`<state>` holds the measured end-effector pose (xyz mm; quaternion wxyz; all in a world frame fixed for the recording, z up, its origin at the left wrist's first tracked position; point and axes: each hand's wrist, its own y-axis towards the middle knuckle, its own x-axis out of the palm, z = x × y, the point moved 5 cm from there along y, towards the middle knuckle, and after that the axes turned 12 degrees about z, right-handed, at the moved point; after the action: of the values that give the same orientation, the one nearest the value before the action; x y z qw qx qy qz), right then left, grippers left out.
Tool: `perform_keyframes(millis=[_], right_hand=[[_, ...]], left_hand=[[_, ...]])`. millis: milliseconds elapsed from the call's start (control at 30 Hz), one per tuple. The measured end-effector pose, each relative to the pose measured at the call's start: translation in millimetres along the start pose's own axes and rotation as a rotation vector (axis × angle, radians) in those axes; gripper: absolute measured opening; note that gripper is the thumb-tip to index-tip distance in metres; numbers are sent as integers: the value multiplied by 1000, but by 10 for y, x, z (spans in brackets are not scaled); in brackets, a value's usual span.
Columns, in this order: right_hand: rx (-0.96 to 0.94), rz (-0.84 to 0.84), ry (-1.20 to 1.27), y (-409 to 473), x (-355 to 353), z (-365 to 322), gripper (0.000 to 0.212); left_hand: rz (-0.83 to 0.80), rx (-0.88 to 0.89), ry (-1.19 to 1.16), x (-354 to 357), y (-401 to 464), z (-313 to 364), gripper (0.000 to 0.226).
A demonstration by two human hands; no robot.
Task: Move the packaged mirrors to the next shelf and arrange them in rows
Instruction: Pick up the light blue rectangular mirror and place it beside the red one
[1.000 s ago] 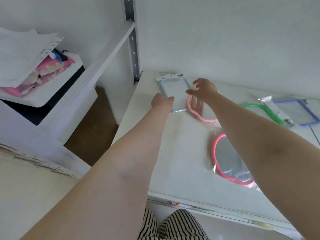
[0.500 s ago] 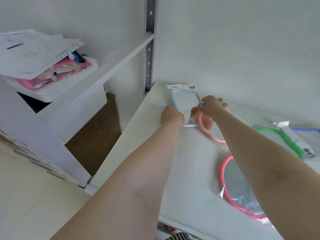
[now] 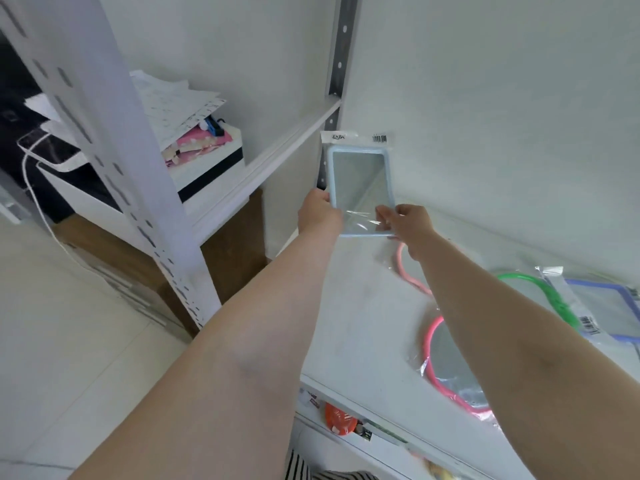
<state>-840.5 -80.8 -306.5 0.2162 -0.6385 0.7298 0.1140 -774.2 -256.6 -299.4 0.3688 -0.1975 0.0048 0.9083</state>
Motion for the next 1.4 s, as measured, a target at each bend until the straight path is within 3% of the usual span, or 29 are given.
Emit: perform_keyframes(millis=[133,300,367,467,767,867,967,1067,1167,1400], right_hand=[[94,-33,47,-245,-271,29,22],[258,-37,198,-667,-667,153,8],[307,15,261,-883,-777,214,16],[360,111,371,-1231,-924,351,19],[536,289,496,-2654,-1513,961,19],[536,314,566,-3083,-1806,1143,22],[543,348,464,-3450,-2162,1376,27],[565,415,390,-3756,-2532,1613,13],[567,510,390,-4012,-2910,1897,18],[615,695,461,-4561,-3999,2747,29]], left_hand=[[-30,-93,-86,-120,-249,72,19],[-110,-181,-118,-134,-552,-32,25],[-154,-216,-152,-162,-699,-91,27],[-261,-244,-182,-271,-1011,-176,38],[-633,-383,-186,-688,-2260,-443,41],[-658,-369,-164,-711,-2626,-515,48],[-721,-327,-133,-598,-3035,-574,48],[-799,-280,-111,-442,-3482,-603,39],[-865,-245,-62,-219,-3938,-650,17],[-980,-214,13,379,-5265,-812,15]])
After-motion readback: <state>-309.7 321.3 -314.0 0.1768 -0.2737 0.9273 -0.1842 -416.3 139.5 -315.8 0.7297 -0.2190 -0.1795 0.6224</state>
